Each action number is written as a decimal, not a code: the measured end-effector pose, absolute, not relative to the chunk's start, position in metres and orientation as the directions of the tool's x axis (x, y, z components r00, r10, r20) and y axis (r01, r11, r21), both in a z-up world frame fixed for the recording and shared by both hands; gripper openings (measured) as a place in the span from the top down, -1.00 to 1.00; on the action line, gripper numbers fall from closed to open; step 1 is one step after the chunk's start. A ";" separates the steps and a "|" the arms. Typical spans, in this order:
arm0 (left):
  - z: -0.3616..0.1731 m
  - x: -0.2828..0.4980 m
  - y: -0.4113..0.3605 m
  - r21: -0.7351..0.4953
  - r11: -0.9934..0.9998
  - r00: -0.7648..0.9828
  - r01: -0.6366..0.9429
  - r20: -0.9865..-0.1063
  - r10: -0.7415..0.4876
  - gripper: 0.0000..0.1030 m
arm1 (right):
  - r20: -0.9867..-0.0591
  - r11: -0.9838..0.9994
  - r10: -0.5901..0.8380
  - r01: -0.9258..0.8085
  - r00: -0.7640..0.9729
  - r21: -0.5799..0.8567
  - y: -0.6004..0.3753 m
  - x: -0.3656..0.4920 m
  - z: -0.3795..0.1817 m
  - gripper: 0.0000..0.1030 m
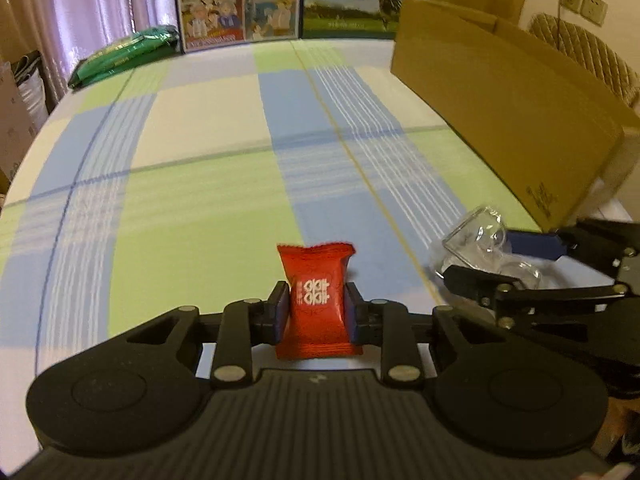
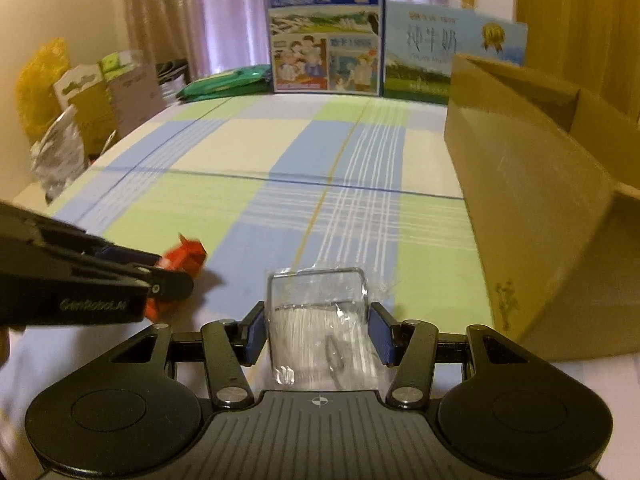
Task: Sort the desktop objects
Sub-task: 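Lift the candy packet with the left tool while the right tool lifts the container, then carry the candy packet with the left tool while the right tool carries the container over the box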
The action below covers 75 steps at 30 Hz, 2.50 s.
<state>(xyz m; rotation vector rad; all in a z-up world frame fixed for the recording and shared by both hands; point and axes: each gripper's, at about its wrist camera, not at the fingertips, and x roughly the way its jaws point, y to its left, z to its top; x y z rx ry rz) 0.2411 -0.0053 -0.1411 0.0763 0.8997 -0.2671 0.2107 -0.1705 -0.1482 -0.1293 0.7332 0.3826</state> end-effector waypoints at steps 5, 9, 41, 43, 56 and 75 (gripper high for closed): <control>-0.146 0.236 -0.003 -0.051 0.963 0.603 0.265 -0.770 -0.207 0.21 | -0.667 0.923 0.289 -0.386 0.687 0.003 -0.174 0.202 -0.156 -0.31; -0.149 0.237 -0.001 -0.062 0.962 0.598 0.265 -0.772 -0.214 0.21 | -0.654 0.922 0.285 -0.388 0.701 -0.014 -0.174 0.205 -0.159 -0.34; -0.141 0.236 -0.013 -0.056 0.952 0.579 0.301 -0.783 -0.229 0.53 | -0.642 0.924 0.293 -0.381 0.709 0.001 -0.180 0.208 -0.153 0.00; -0.138 0.235 -0.014 -0.062 0.954 0.581 0.293 -0.781 -0.229 0.53 | -0.642 0.930 0.294 -0.367 0.709 0.021 -0.183 0.207 -0.148 0.00; -0.108 0.213 -0.020 -0.075 0.966 0.593 0.249 -0.776 -0.213 0.53 | -0.619 0.942 0.298 -0.327 0.727 0.069 -0.203 0.186 -0.113 0.00; -0.036 0.166 -0.052 -0.074 0.953 0.644 0.293 -0.722 -0.254 0.53 | -0.540 0.964 0.262 -0.242 0.800 0.110 -0.244 0.142 -0.047 0.00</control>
